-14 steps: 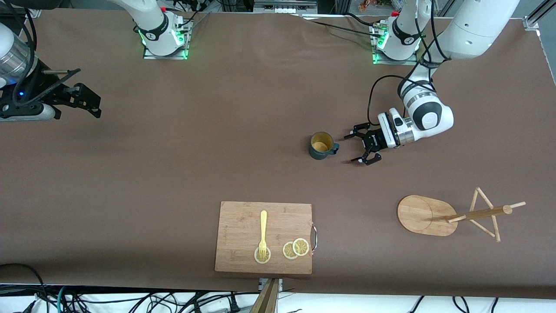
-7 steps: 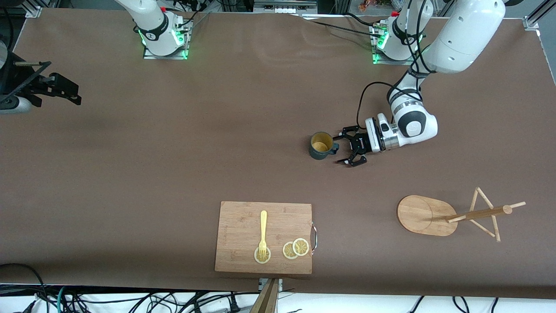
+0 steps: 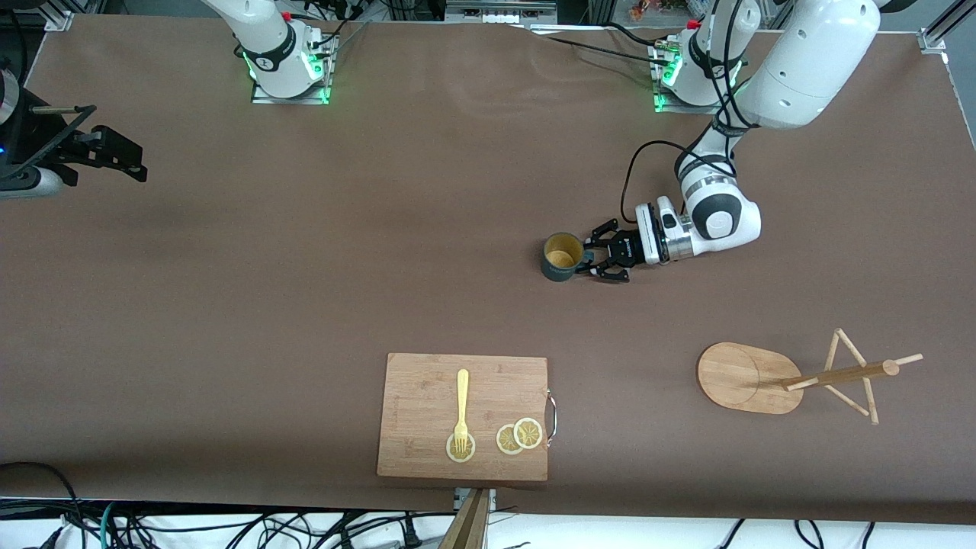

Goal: Pass cup and hang on rack
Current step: 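Lift the mug with the left gripper and carry it toward the rack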

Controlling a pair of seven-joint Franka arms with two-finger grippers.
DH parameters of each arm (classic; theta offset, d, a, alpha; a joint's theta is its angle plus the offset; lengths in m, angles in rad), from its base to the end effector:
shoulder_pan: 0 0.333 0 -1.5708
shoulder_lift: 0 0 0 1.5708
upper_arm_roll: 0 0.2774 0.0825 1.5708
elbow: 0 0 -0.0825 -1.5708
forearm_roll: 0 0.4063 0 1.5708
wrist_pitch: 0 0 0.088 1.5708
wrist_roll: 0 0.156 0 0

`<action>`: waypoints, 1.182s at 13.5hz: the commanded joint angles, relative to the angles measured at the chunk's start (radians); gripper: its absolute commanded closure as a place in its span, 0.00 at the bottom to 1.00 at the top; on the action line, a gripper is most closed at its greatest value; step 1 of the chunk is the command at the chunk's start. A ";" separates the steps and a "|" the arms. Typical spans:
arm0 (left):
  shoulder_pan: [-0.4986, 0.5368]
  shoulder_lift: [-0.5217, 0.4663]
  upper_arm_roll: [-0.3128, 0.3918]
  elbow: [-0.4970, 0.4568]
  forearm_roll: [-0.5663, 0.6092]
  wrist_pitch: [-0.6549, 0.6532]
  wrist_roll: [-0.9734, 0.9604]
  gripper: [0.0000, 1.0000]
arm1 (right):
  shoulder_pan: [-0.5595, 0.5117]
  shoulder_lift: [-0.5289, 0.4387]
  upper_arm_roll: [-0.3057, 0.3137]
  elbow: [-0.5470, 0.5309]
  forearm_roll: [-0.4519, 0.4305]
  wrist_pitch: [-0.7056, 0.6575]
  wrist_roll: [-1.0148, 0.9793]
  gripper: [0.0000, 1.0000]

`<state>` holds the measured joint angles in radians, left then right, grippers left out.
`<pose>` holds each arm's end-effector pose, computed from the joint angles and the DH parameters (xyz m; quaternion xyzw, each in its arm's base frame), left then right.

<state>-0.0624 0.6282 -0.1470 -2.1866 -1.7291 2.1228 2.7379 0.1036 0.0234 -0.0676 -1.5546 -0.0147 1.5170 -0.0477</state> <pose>0.4745 -0.2022 0.0177 0.6456 -0.5217 0.4098 0.3782 0.5739 0.0186 0.5269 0.9986 0.0416 -0.0305 0.0080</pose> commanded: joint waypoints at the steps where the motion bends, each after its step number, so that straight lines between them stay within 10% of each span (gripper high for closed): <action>1: 0.045 -0.022 0.003 -0.016 0.000 -0.029 0.027 1.00 | -0.018 0.004 0.018 0.013 0.001 -0.014 0.005 0.00; 16: 0.464 -0.176 0.084 0.016 0.123 -0.694 -1.513 1.00 | -0.018 0.013 0.017 0.010 0.006 -0.026 -0.008 0.00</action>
<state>0.3501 0.4618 -0.0498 -2.1780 -1.6263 1.4782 1.3575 0.1014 0.0349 -0.0646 -1.5554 -0.0143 1.5091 -0.0481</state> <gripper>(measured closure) 0.793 0.000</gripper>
